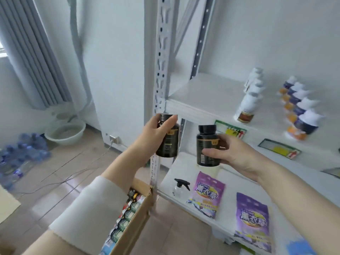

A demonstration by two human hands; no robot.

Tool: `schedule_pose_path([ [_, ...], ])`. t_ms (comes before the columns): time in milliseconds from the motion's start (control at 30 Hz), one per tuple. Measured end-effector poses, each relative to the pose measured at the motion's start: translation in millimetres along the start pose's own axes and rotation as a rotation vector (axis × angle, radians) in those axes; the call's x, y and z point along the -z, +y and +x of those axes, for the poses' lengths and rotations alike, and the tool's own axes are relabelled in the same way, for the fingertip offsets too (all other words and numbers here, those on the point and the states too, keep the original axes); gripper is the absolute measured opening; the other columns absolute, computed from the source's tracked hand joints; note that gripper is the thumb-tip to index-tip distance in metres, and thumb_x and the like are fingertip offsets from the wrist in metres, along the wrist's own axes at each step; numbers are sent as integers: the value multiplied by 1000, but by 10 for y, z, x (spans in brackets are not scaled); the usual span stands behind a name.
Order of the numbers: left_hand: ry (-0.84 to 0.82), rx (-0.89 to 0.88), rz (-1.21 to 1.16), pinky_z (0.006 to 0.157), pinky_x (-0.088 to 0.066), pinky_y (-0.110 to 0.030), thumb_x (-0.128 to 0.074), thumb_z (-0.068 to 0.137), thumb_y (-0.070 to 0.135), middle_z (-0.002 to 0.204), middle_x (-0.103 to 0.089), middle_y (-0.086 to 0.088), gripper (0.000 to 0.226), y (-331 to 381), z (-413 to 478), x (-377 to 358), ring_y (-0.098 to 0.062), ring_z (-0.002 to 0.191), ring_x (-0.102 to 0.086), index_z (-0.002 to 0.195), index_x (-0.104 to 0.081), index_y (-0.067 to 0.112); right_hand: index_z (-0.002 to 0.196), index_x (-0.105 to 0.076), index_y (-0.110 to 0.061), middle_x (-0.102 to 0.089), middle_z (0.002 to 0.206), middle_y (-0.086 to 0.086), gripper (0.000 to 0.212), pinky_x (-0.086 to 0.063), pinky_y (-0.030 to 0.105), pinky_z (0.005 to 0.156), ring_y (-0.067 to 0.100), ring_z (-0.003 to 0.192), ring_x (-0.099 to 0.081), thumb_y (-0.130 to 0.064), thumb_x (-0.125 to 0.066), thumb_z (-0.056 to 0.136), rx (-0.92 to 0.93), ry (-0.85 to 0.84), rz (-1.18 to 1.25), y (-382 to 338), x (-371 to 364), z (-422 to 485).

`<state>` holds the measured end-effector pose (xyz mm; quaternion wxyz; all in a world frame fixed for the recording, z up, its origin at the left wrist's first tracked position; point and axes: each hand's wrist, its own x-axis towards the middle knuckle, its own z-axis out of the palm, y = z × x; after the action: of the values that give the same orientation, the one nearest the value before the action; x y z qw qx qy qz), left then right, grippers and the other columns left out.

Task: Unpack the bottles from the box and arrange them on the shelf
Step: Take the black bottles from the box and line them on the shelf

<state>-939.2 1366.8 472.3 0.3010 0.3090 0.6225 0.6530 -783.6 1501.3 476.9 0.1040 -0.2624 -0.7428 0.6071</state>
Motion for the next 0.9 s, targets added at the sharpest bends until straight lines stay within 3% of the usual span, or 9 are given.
schedule_pose_path([
  [100, -92, -68, -7, 89, -54, -49, -60, 87, 42, 97, -69, -11, 23, 313, 48, -709, -29, 90, -67, 92, -55, 21, 92, -63, -19, -69, 86, -3, 24, -54, 21, 75, 5, 76, -66, -3, -68, 76, 68, 116, 4, -146, 711, -435],
  [167, -154, -121, 20, 86, -56, -44, -55, 91, 37, 97, -70, -7, 17, 496, 90, -1232, -21, 86, -68, 95, -56, 20, 91, -63, -19, -69, 89, -2, 22, -53, 27, 81, 10, 83, -65, -3, -68, 77, 97, 199, -2, -195, 1181, -737],
  [267, -233, -195, 54, 68, -58, -27, -52, 93, 34, 90, -70, -4, 14, 758, 110, -2049, -10, 73, -68, 91, -54, 20, 101, -63, -16, -69, 99, 2, 28, -53, 29, 85, 17, 94, -65, -5, -70, 76, 118, 304, -8, -182, 1889, -1152],
  [333, -289, -224, 77, 75, -57, -32, -54, 92, 36, 92, -71, -2, 13, 914, 118, -2570, -15, 82, -69, 91, -56, 23, 101, -61, -18, -68, 96, 0, 31, -54, 25, 80, 15, 91, -64, -6, -72, 75, 130, 365, -15, -159, 2330, -1401],
  [400, -342, -242, 95, 82, -56, -38, -55, 90, 38, 94, -70, -3, 15, 1030, 157, -3033, -19, 87, -68, 94, -57, 23, 102, -60, -17, -67, 96, 2, 32, -52, 31, 85, 18, 92, -63, -4, -71, 75, 149, 417, 12, -146, 2728, -1599],
  [533, -404, -236, 102, 93, -52, -47, -60, 83, 46, 100, -69, -8, 40, 1197, 276, -3775, -25, 92, -66, 106, -57, 15, 111, -54, -13, -65, 99, 6, 42, -52, 32, 85, 23, 95, -63, -1, -70, 75, 158, 509, 68, -166, 3344, -1849],
  [633, -425, -231, 124, 98, -48, -49, -60, 80, 53, 107, -68, -8, 36, 1241, 467, -4148, -27, 101, -65, 96, -57, 21, 116, -52, -16, -65, 108, 11, 52, -46, 45, 99, 28, 105, -62, -7, -76, 71, 118, 553, 17, -143, 3707, -1873],
  [700, -442, -220, 185, 99, -47, -47, -60, 68, 64, 113, -67, -8, 47, 1229, 650, -4331, -26, 107, -64, 95, -58, 26, 116, -51, -18, -63, 113, 10, 54, -43, 47, 103, 29, 109, -60, -9, -77, 70, 98, 570, -14, -130, 3903, -1820],
  [900, -499, -203, 302, 94, -49, -38, -56, 82, 58, 116, -65, -5, 45, 1150, 1412, -4709, -22, 108, -62, 111, -56, 23, 109, -50, -20, -59, 94, -9, 47, -46, 33, 95, 17, 101, -57, -14, -78, 72, 69, 588, -132, -98, 4329, -1386],
])
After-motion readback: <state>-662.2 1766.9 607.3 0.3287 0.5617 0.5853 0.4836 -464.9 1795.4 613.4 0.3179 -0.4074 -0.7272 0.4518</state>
